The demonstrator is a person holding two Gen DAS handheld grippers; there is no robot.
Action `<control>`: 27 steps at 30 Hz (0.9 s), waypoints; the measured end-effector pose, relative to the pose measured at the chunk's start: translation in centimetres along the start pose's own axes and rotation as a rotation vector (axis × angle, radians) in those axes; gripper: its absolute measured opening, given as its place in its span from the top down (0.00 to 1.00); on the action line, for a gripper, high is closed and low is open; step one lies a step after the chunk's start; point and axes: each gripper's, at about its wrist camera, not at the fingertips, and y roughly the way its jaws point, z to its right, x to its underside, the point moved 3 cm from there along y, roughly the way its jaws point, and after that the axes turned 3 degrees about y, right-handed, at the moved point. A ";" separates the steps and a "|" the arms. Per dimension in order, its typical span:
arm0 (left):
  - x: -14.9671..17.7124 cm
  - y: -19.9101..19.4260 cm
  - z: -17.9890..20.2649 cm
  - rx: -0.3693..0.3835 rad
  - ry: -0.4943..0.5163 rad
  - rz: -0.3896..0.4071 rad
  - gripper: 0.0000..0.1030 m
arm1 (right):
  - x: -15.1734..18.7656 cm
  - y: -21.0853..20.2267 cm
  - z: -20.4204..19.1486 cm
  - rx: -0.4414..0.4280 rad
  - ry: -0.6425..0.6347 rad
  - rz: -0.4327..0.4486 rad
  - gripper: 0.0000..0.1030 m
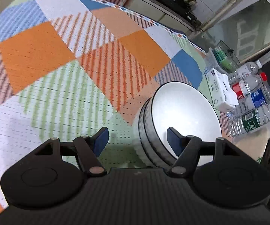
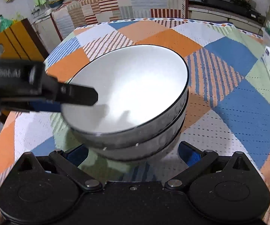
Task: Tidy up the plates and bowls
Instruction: 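Close the right gripper on the rim of the three-bowl stack, then carry the bowl stack onto the bunny plate stack and open the right gripper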
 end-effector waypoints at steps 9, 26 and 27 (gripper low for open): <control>-0.2 2.9 1.4 0.001 0.039 -0.035 0.57 | -1.1 0.8 -0.3 -0.052 -0.117 -0.021 0.00; 0.5 -1.2 4.1 -0.046 0.159 -0.045 0.58 | 0.4 -2.1 -1.1 -0.089 -0.171 0.081 0.01; 0.6 -1.9 4.5 -0.047 0.167 -0.041 0.58 | 0.4 -2.7 -1.2 -0.092 -0.169 0.093 0.01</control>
